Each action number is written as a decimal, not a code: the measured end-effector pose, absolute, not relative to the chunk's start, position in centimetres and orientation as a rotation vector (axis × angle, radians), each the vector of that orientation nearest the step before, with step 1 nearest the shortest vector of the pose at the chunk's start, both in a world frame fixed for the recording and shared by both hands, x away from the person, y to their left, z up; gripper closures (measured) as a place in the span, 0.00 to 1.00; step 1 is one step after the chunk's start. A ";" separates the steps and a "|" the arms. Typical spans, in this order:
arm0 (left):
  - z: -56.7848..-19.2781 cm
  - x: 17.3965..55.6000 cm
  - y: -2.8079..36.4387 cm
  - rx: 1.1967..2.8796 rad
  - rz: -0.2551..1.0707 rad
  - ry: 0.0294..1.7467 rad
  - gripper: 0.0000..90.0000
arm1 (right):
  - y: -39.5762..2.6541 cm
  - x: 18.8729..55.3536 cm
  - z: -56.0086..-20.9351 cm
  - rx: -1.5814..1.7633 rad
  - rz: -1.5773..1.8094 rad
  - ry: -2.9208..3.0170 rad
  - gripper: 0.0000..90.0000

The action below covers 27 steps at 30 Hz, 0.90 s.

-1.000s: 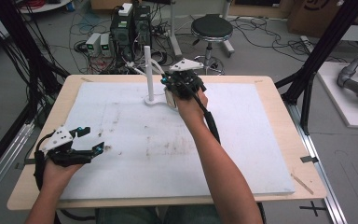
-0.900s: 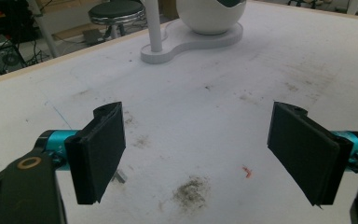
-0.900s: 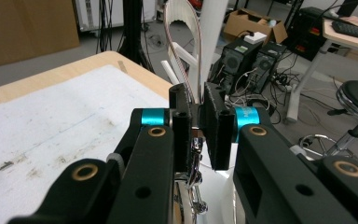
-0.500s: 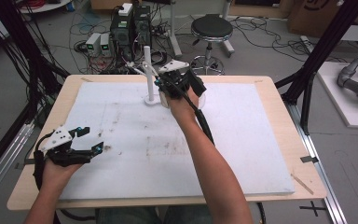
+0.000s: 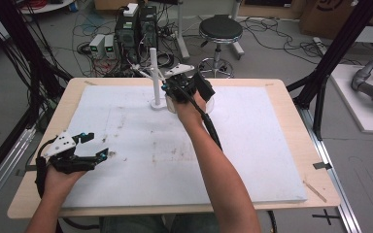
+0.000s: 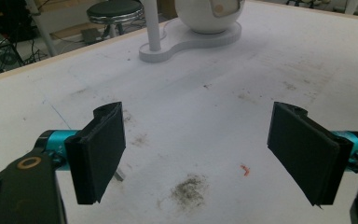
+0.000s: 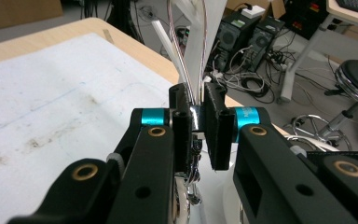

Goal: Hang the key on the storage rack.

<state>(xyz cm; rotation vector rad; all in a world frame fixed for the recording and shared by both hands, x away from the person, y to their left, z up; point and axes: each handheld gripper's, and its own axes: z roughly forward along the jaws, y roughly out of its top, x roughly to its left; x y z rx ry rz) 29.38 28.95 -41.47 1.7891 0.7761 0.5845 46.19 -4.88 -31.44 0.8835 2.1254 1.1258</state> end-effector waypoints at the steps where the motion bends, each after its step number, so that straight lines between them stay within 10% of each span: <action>1: -41.5 29.4 28.9 1.789 0.584 0.777 0.21 | -4.8 46.3 -31.6 0.888 1.123 2.123 0.92; 27: -41.3 29.2 28.9 1.781 0.599 0.777 0.21 | -11.2 42.1 -31.2 0.934 1.194 2.067 0.52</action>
